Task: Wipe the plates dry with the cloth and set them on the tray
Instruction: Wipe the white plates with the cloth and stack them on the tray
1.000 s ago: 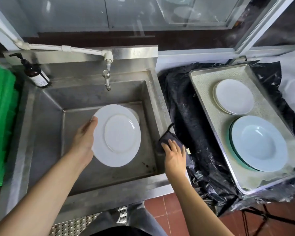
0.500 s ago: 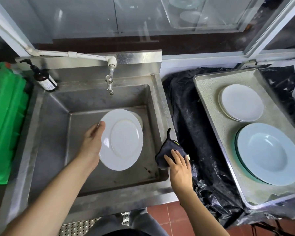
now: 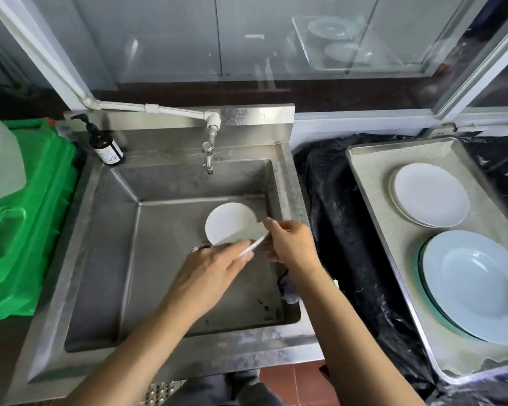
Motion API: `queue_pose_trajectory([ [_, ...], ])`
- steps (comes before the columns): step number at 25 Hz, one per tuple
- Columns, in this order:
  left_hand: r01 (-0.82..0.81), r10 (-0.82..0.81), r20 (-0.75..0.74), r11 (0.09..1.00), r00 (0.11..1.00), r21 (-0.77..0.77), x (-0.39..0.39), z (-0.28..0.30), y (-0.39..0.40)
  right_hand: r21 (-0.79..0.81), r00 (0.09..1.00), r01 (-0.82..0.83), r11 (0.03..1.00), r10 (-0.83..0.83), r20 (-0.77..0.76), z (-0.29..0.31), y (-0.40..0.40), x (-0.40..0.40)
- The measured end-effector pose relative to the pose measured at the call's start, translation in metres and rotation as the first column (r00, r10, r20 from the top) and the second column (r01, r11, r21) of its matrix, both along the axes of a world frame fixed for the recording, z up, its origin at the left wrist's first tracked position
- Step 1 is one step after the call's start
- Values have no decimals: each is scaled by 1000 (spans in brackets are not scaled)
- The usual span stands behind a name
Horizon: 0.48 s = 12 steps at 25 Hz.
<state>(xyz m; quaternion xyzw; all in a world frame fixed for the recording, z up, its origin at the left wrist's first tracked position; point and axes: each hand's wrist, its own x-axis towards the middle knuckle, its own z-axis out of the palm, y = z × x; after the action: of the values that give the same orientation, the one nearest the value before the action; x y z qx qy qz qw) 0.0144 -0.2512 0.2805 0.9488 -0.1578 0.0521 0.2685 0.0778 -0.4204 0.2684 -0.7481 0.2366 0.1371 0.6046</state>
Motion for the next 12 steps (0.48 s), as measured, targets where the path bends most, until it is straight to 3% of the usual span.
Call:
queue_pose_trajectory([
  [2, 44, -44, -3, 997, 999, 59, -7, -2, 2, -17, 996, -47, 999, 45, -82, -3, -3, -6],
  [5, 107, -99, -109, 992, 989, 64, -16, -12, 12, 13, 993, 32, 999, -30, -118, -14, 0, -20],
  [10, 125, -118, -230, 992, 966, 15, -15, -13, 34, 12, 991, 135, 991, -135, -21, -20, 5, -37],
  [12, 23, -19, -150, 1000, 989, 21, -3, -11, 44, 44, 979, 198, 979, -199, 34, -16, 2, -41],
])
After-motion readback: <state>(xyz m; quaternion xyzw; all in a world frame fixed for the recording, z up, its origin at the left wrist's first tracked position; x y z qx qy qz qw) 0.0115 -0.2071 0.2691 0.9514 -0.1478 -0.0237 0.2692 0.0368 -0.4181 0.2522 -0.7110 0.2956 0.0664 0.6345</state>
